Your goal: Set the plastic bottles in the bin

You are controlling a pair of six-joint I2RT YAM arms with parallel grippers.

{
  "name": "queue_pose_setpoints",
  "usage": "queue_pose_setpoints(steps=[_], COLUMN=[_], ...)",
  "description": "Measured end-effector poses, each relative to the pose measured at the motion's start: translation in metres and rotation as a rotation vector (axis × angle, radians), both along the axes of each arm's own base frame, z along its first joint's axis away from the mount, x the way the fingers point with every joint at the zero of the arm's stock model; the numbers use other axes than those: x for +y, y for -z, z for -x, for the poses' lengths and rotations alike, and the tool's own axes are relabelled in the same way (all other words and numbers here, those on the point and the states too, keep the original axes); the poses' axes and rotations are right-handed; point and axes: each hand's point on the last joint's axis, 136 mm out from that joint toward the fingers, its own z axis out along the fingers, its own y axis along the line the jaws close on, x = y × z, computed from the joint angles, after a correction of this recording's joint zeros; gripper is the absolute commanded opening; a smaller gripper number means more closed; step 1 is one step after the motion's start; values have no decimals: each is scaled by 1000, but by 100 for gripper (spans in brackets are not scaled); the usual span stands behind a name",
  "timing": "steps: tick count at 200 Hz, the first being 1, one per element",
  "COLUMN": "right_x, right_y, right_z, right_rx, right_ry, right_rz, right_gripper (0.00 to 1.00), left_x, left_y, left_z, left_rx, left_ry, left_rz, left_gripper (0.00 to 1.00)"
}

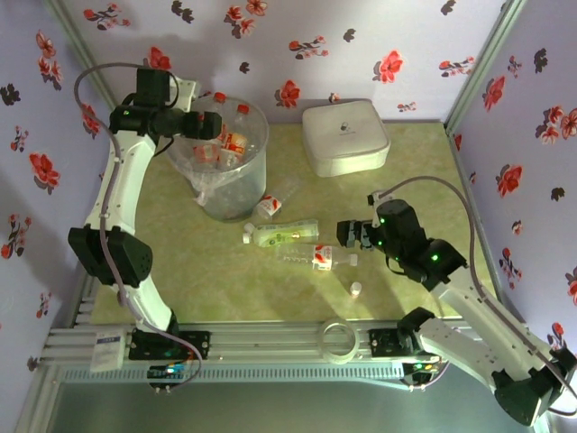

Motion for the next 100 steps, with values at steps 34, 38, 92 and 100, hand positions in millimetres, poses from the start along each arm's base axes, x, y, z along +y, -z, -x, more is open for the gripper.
queue_pose_setpoints(steps=[34, 38, 92, 100], right_x=[1, 1, 2, 2], right_y=[-3, -3, -3, -4], right_z=[-1, -1, -3, -3], right_rx=[-6, -6, -2, -4], right_ry=[0, 0, -1, -2], right_rz=[-5, -5, -1, -1], right_gripper=[99, 99, 99, 99], left_x=[-4, -4, -23, -25], left_y=[-22, -24, -2, 9], left_z=[-4, -5, -17, -17], left_rx=[-50, -59, -35, -16], left_ry=[-4, -2, -2, -2], left_rz=[40, 40, 59, 58], left_gripper=[67, 64, 52, 52])
